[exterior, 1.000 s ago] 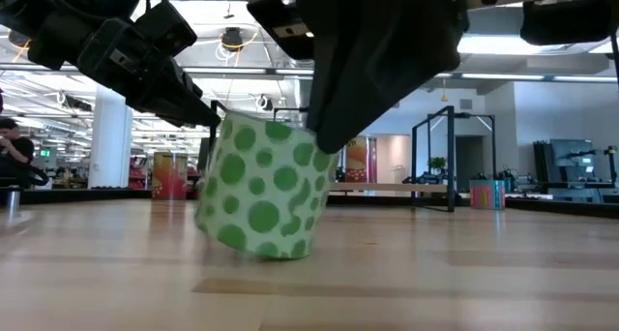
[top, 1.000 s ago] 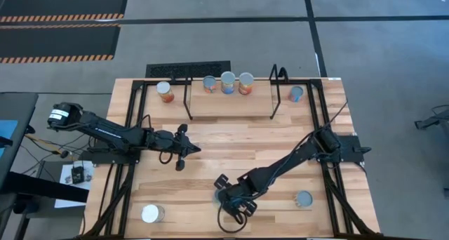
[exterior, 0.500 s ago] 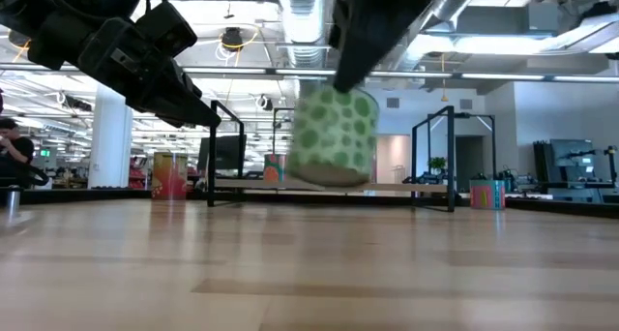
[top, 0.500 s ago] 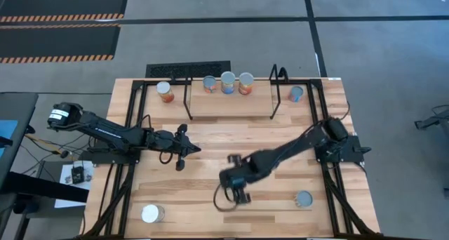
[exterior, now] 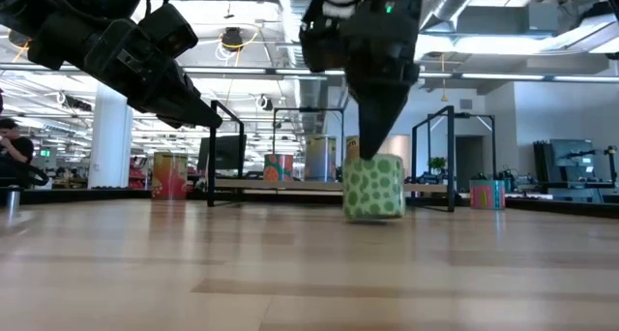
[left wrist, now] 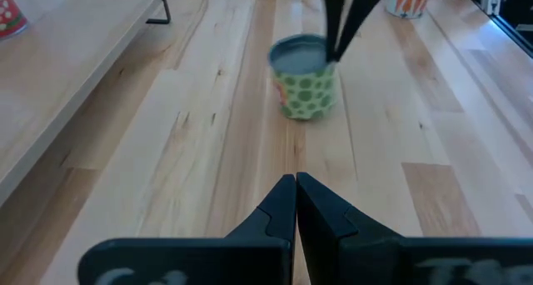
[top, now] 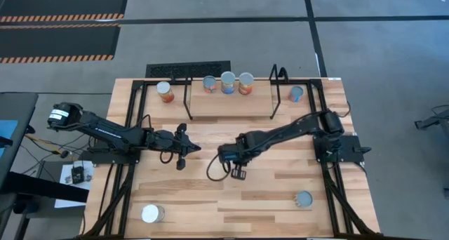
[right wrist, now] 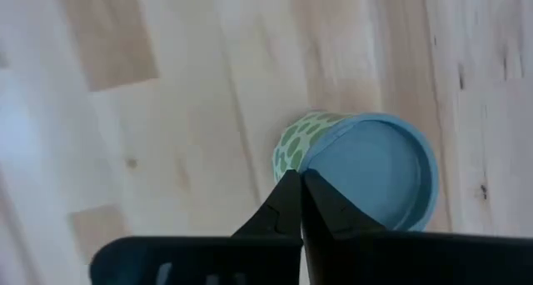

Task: Pick and place cans onto a shelf
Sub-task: Put the canned peas on the shelf

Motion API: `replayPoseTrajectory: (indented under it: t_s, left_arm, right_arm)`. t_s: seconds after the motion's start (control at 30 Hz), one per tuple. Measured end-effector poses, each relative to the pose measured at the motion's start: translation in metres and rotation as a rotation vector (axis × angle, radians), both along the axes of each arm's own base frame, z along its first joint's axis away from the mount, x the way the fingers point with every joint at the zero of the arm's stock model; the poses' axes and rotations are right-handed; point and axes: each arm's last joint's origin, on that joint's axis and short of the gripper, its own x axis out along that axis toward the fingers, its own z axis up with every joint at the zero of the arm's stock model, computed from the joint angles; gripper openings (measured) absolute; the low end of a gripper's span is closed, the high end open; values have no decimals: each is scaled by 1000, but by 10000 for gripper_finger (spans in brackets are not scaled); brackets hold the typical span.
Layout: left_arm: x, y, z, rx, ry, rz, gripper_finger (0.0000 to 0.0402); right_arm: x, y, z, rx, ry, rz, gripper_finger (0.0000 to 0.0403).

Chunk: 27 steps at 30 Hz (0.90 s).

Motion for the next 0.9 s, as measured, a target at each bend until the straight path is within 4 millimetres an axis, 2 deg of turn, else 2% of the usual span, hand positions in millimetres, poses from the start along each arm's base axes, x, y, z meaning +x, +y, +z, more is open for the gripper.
replayPoseTrajectory:
  t_s: [0.27, 0.5, 0.77, 0.9]
  left_arm:
    - [0, 0, 0, -1, 0, 0, 0]
    - [0, 0, 0, -1, 0, 0, 0]
    - [0, 0, 0, -1, 0, 0, 0]
    - [0, 0, 0, -1, 0, 0, 0]
  right_arm:
    - [1, -14, 0, -4, 8, -20, 21]
    - [1, -13, 0, -5, 7, -14, 80]
    - [7, -5, 30, -71, -44, 115, 147]
    - [5, -1, 32, -119, -27, 192, 156]
